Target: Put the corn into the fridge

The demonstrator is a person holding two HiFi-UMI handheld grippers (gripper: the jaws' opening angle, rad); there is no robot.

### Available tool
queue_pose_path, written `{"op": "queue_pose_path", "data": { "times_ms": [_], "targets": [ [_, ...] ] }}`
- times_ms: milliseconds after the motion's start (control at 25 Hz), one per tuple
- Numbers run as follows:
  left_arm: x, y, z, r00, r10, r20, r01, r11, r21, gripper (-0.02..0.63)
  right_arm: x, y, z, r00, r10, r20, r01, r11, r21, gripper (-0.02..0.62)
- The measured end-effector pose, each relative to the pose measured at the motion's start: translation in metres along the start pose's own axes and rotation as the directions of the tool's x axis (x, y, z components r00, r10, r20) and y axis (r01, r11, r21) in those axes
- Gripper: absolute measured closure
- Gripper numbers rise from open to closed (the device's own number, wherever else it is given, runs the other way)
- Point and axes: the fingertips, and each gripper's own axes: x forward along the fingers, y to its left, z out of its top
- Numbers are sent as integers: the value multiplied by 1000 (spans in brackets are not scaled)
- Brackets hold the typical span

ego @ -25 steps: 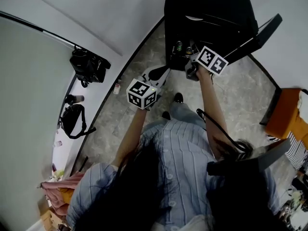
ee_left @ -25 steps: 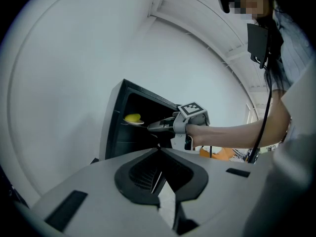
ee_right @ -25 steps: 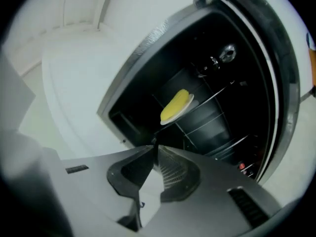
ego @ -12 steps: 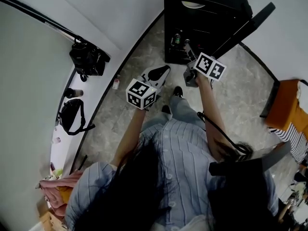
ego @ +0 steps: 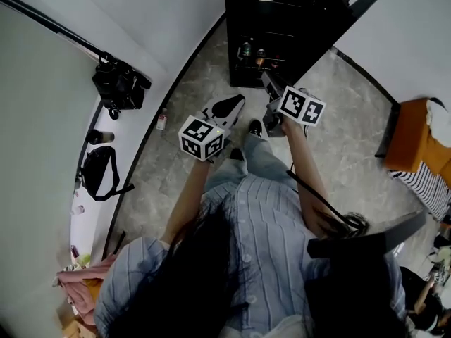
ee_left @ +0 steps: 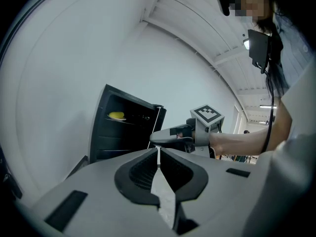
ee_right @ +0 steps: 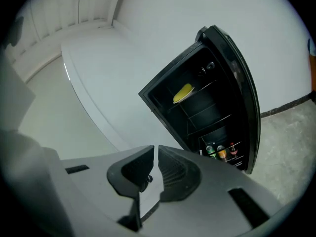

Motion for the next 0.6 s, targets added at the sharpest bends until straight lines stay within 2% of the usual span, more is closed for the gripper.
{"op": "queue_pose_path", "data": {
  "times_ms": [320, 600],
  "targets": [
    [-3, -13, -1, 1000, 7, 22, -6, 999, -34, 583, -29, 13, -15, 999, 22, -42, -22, 1000, -14, 557],
    [-7, -19, -3, 999, 43, 32, -41, 998, -44, 583, -50, 15, -32, 994, 56, -90, -59, 998, -23, 557]
  ]
}}
